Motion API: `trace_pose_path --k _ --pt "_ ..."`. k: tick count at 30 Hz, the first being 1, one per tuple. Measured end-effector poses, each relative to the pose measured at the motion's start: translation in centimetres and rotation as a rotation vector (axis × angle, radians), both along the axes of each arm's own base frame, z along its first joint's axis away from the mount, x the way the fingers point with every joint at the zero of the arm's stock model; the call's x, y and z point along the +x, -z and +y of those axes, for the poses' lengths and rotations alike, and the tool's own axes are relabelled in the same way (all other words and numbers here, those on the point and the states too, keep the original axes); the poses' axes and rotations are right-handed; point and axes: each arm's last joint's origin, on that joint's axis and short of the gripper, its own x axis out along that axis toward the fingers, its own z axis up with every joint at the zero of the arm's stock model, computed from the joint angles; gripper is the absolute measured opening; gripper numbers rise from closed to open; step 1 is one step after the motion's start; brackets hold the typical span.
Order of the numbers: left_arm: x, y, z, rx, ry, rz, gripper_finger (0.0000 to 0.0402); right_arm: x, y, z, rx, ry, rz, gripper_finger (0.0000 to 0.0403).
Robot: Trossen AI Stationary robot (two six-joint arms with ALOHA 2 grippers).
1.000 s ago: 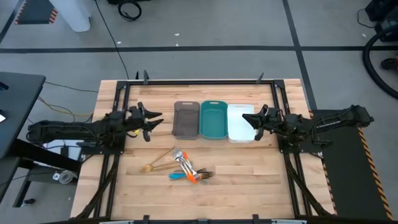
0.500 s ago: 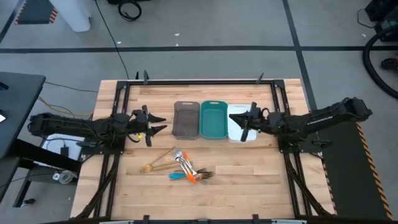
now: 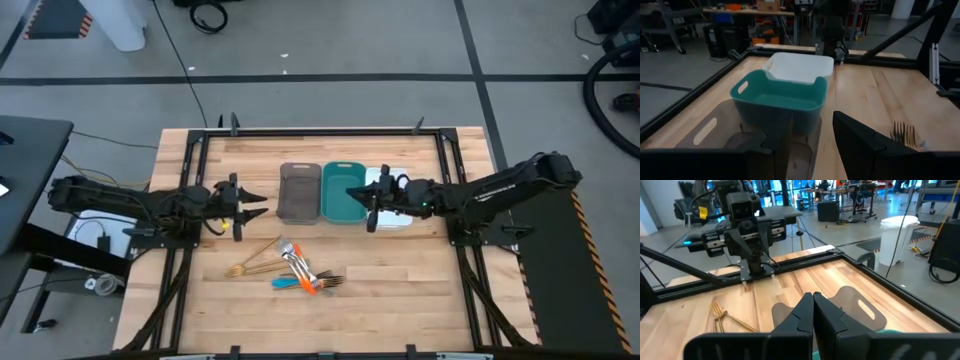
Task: Sort silverware by color (type)
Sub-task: Put the orange fork into the white bin
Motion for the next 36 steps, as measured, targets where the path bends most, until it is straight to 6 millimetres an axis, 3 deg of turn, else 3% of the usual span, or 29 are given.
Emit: trace_pose_path --k 11,22,36 --pt "0.4 0.6 -0.8 -0.011 0.045 0.057 0.0151 4.1 0.0 0.7 -0.021 -0.014 0.107 0.0009" --pt "2.8 -0.5 -2.3 -0.004 0.104 0.208 0.0151 8.5 -1.0 2.8 -0.052 -0.063 0.207 0.0009" --pt "4.1 -1.9 -4.0 0.012 0.164 0.224 0.0151 9.1 -3.1 5.0 -0.065 -0.128 0.165 0.0009"
